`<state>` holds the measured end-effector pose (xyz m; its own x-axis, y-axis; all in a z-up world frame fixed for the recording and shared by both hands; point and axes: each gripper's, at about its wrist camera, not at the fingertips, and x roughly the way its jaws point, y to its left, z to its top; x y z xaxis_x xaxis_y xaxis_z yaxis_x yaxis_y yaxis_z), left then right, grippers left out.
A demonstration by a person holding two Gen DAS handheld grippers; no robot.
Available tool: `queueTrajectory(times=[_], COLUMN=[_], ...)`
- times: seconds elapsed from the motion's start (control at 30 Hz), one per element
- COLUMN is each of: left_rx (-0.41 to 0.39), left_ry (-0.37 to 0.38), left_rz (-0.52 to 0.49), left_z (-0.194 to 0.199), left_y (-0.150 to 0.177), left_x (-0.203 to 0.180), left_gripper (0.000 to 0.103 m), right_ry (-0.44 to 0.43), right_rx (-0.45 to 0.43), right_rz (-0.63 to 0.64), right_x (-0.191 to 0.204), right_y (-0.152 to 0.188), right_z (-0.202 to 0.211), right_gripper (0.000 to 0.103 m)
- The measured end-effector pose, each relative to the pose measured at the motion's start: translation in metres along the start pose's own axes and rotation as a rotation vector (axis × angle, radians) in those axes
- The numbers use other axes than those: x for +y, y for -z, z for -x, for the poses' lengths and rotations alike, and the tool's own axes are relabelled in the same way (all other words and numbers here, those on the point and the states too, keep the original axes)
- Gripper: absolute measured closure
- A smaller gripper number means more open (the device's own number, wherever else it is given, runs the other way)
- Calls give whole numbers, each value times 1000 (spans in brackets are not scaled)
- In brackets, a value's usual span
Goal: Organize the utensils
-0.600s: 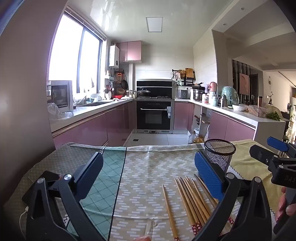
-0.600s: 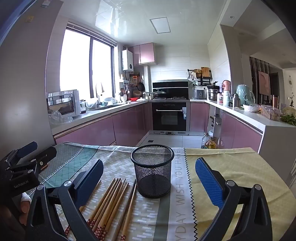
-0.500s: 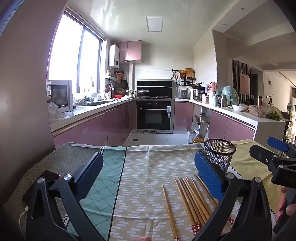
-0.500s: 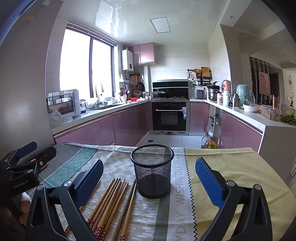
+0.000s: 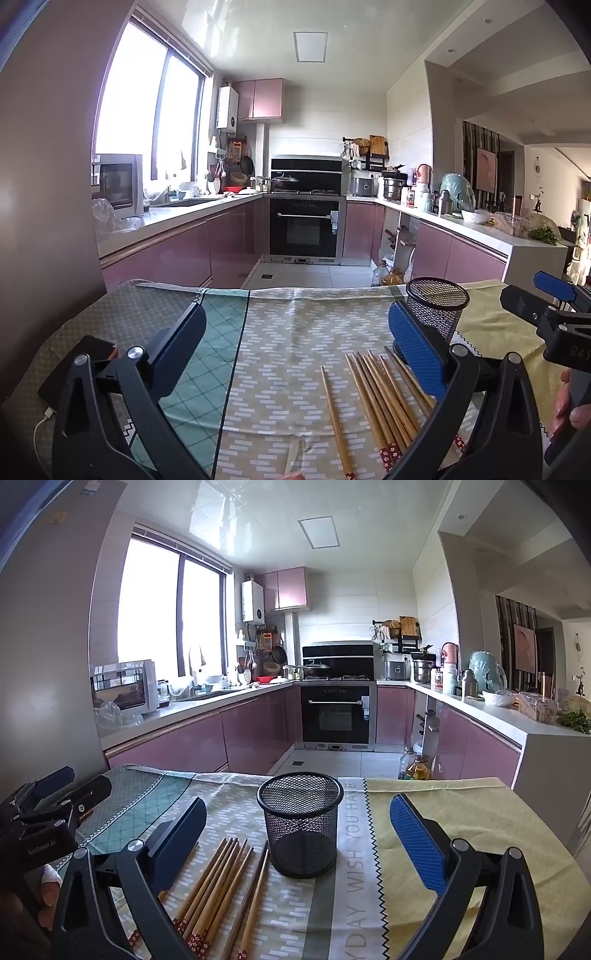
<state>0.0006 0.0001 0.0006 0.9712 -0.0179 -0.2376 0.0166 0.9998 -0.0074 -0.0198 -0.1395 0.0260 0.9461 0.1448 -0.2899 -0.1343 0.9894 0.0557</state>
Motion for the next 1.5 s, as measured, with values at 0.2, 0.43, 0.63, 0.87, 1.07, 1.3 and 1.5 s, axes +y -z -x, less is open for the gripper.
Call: queueTrajectory(times=[0.2, 0.43, 0.63, 0.87, 1.07, 1.3, 1.5], left_rx=[16, 15, 14, 16, 17, 19, 18], left_ry=[10, 16, 14, 17, 16, 14, 15], left_rz=[12, 17, 17, 19, 23, 25, 18], left_z=[-7, -9, -11, -11, -9, -14, -9], left_y=[4, 5, 7, 6, 4, 7, 8], left_x=[1, 1, -3, -2, 2, -3, -4], left_gripper=[6, 6, 6, 6, 6, 6, 6], right_ry=[6, 9, 11, 12, 12, 8, 1], right_rx=[-11, -17, -20, -22, -22, -22, -20], right_rz=[3, 8, 11, 14, 13, 13, 6], right_x=[3, 2, 3, 5, 5, 5, 4], right_y=[0, 0, -1, -2, -2, -2, -2], right_z=[0, 0, 1, 0, 0, 1, 2], right_gripper=[7, 7, 7, 7, 7, 7, 7])
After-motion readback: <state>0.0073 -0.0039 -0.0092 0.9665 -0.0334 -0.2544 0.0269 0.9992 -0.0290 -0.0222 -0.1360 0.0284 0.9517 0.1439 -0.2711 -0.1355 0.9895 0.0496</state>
